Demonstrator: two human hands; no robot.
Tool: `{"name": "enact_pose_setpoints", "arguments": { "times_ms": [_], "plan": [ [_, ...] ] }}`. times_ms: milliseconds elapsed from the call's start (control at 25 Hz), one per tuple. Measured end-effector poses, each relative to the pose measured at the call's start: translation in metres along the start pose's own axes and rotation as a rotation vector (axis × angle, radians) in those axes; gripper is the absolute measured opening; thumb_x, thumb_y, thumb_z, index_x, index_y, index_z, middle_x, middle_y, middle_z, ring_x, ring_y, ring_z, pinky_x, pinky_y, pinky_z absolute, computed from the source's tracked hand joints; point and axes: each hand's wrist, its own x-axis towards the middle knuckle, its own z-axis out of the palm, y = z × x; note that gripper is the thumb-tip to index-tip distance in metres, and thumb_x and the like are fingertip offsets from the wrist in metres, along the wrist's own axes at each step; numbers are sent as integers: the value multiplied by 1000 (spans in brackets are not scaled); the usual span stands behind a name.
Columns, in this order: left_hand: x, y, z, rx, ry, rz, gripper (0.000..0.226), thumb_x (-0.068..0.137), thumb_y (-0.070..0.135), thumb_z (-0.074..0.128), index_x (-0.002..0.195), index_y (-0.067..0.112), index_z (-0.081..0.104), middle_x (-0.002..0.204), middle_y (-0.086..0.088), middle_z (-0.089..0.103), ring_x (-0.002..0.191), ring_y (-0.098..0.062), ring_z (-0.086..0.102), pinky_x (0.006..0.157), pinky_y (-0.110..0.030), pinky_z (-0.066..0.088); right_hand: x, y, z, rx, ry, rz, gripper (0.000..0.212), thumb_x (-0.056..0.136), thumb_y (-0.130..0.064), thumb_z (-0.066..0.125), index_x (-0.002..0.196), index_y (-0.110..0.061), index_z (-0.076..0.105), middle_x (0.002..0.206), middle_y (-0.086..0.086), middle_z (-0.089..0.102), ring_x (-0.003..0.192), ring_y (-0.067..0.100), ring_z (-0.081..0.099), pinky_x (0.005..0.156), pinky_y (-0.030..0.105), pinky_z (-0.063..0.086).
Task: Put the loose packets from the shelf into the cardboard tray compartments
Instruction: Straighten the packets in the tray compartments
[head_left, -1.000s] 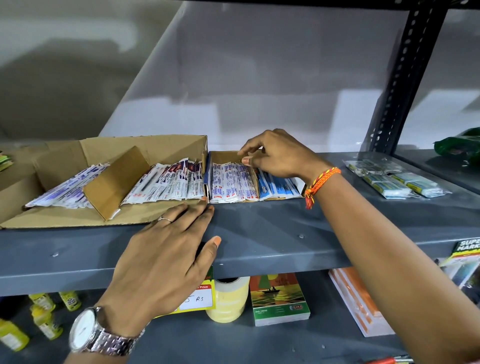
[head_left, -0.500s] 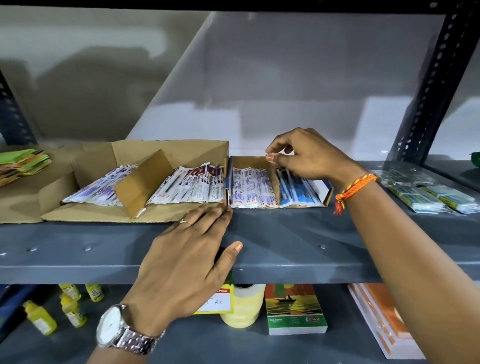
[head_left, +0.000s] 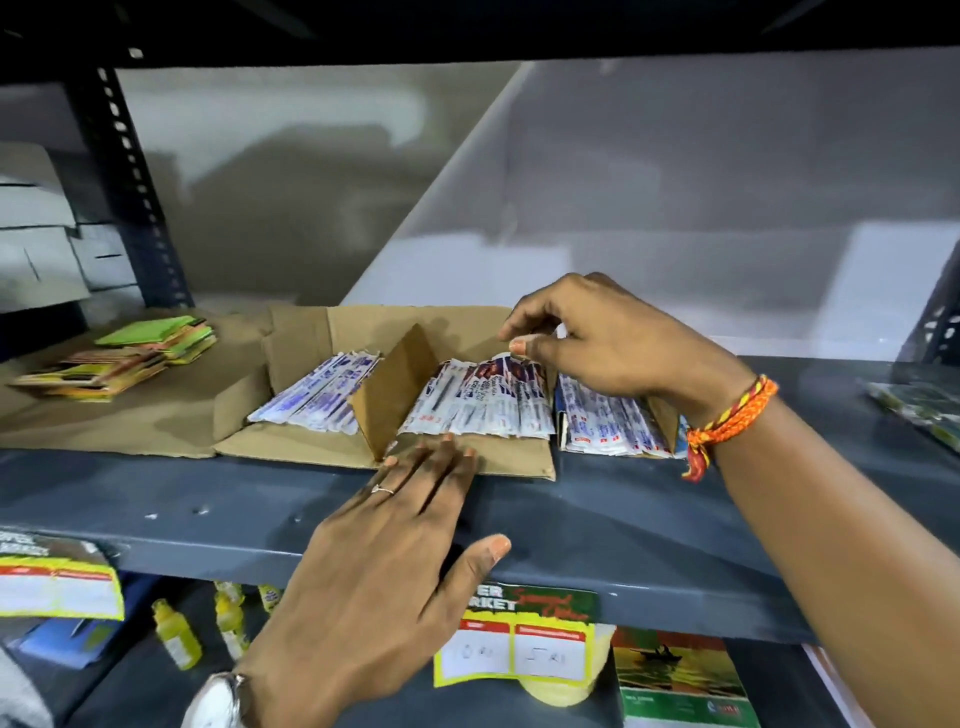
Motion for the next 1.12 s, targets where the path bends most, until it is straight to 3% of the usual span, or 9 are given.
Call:
{"name": "enact_pose_setpoints", "arguments": {
  "times_ms": [200,320,400,520,600,680,760,920,1120],
  "plan": [
    [2,-17,-2,-6,-39,70,83,88,75,-3,158,31,9,167,9,15,153,-7,1,118,-23,3,36,-19,21,-90,-137,-9,23,95,-12,64,113,-18,77,112,-2,77,106,12,67,94,27,52],
    [3,-19,1,-27,-47,79,85,86,76,-4,158,31,5,168,8,13,153,-10,2,119,-26,9,58,-25,43,-119,-256,-75,30,95,-6,62,118,-20,75,122,-4,73,113,9,63,80,-1,40],
    [3,-20,2,-25,-42,79,85,88,75,-3,158,29,9,166,6,18,153,-13,8,119,-30,16,68,-25,60,-128,-317,-81,33,95,3,58,120,-13,74,126,1,70,110,10,62,71,-6,37],
    [3,-21,1,-12,-40,75,81,93,72,5,156,24,23,161,1,34,149,-18,24,116,-34,29,76,-23,77,-144,-388,-86,39,93,13,53,121,-5,71,129,7,68,100,12,62,73,4,45],
    [2,-21,3,-4,-45,75,79,94,70,9,155,22,25,160,0,36,148,-19,26,116,-34,29,77,-22,83,-156,-391,-100,41,91,14,53,121,-7,71,129,7,67,99,12,63,76,7,49],
    [2,-21,3,12,-41,73,79,95,69,10,155,21,26,159,-1,38,147,-19,27,116,-34,28,77,-19,85,-156,-365,-108,40,90,14,55,119,-9,73,123,6,69,104,16,67,87,22,55],
    [1,-21,3,14,-40,69,79,95,70,9,155,21,27,158,-1,39,147,-19,28,117,-34,28,77,-17,86,-154,-333,-118,35,89,10,61,113,-11,76,112,3,74,99,15,71,89,31,57],
    [-8,-24,0,52,-43,48,79,96,71,15,152,18,37,156,-3,43,147,-21,33,116,-35,29,77,-13,88,-174,-278,-135,26,86,6,68,101,-13,78,98,0,77,87,10,73,84,34,60],
    [-22,-45,-2,101,-2,71,77,96,71,24,153,21,34,167,-4,19,153,-23,16,121,-42,18,74,-12,80,-199,-175,-162,15,86,-2,74,97,-12,78,95,0,77,86,7,73,83,27,59]
  ]
}}
